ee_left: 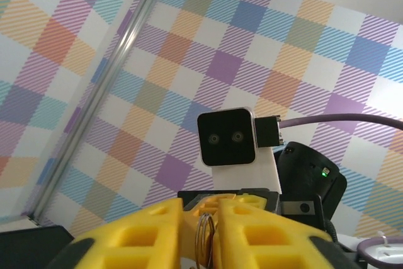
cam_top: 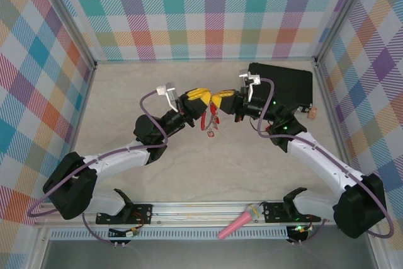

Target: Put the keys on the keyring

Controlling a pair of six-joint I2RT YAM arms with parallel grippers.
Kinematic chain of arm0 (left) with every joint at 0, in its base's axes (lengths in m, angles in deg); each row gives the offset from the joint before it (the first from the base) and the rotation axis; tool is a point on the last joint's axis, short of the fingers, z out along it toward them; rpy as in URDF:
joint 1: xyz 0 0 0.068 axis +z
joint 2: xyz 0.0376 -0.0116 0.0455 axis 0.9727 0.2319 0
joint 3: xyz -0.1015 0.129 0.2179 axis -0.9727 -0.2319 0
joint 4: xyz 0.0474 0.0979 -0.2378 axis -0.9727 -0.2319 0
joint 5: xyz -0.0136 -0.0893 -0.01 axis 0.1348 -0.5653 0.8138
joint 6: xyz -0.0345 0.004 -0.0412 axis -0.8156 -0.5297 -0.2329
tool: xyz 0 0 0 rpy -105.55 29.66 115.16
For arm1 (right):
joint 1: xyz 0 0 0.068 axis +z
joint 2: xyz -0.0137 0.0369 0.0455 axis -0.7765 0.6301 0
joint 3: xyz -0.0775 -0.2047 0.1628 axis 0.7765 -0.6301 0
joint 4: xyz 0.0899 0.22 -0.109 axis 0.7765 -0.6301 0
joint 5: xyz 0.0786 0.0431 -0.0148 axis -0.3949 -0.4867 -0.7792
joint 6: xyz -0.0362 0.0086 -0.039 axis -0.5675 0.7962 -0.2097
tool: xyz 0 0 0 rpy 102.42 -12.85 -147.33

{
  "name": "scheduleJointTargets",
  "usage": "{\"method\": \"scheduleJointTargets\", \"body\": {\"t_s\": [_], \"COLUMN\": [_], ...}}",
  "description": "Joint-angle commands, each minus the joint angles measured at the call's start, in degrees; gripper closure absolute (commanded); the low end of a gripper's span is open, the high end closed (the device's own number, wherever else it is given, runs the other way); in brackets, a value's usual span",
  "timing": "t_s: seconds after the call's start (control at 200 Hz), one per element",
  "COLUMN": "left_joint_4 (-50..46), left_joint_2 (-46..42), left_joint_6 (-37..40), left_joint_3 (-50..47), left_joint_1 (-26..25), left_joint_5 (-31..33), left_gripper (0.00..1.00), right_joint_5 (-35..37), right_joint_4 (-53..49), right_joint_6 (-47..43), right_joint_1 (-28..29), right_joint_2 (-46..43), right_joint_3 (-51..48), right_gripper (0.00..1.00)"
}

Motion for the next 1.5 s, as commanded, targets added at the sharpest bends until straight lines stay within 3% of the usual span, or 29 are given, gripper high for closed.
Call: {"method": "scheduleJointTargets", "body": {"t_s": [0.0,0.14,0.47,0.725,1.015,1.495], "left_joint_4": [2.4,1.2,-13.1,-18.3,-8.0,-4.8], "left_joint_2": [-1.1,-3.3,-9.7,-8.3,-0.6,1.6], "left_joint_6": [-0.7,-1.2,3.9,4.5,-5.3,-6.9], "left_joint_3": [-1.0,-2.6,-3.9,-2.5,-0.8,-0.5], "left_joint_1": [1.4,4.5,9.9,10.8,10.9,10.9], "left_joint_5": [-0.8,-3.1,-13.4,-18.8,-22.3,-24.6], "left_gripper": [0.72,0.63,0.63,0.65,0.74,0.76], "right_joint_5": [0.1,-0.5,-2.7,-3.3,-5.2,-5.8], "right_joint_4": [-6.3,-19.8,-51.6,-66.1,-69.6,-69.1], "right_joint_6": [-6.0,-15.0,-36.3,-46.9,-48.6,-48.2], "right_joint_1": [0.0,-0.4,-0.7,-0.7,-0.7,-0.7], "right_joint_2": [-3.0,-4.8,-1.8,4.3,9.7,12.4], "right_joint_3": [1.8,4.3,16.2,23.6,27.8,29.3], "right_gripper": [1.00,1.00,1.00,1.00,1.00,1.00]}}
